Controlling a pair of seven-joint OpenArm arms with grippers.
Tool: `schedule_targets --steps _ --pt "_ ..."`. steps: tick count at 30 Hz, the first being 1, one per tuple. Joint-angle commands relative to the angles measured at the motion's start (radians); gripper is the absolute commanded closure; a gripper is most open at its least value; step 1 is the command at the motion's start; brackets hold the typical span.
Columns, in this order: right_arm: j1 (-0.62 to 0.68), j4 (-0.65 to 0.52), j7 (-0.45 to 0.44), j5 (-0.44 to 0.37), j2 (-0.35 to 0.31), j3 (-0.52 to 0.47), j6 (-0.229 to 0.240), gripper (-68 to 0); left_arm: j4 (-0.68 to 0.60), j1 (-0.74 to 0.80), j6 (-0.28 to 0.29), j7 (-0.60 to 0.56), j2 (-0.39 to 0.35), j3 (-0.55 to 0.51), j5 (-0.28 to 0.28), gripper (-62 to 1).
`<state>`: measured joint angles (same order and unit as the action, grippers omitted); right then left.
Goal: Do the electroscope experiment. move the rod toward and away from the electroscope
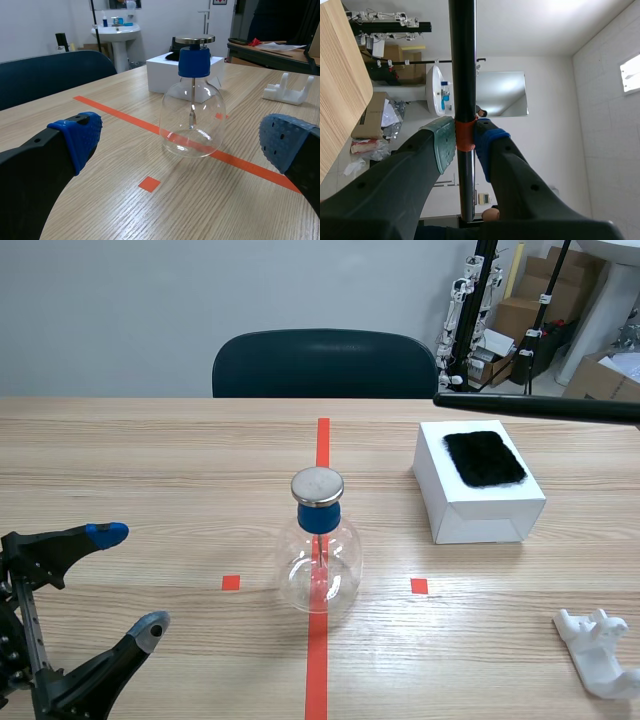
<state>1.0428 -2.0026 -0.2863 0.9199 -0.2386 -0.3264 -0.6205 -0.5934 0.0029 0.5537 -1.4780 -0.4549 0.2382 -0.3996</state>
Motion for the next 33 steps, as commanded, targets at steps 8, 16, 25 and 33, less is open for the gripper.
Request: schedule_targets --steps 8,16,25,33 --pt "0.004 -0.014 0.005 -0.009 -0.002 -0.013 -0.014 -0.6 -0.015 -0.003 0.002 -0.019 -0.008 -0.001 0.014 -62.3" --pt "0.004 -0.014 0.020 -0.014 -0.002 -0.013 -0.015 -0.6 -0.015 -0.003 0.002 -0.019 -0.008 -0.001 0.014 -62.3" --pt "-0.006 -0.014 0.046 -0.013 -0.003 -0.013 -0.015 -0.6 -0.015 -0.003 0.002 -0.019 -0.008 -0.001 0.014 -62.3" --pt "-0.101 -0.014 0.092 0.026 -0.053 -0.013 -0.003 -0.6 -0.015 -0.003 0.002 -0.019 -0.008 -0.001 0.013 -62.3"
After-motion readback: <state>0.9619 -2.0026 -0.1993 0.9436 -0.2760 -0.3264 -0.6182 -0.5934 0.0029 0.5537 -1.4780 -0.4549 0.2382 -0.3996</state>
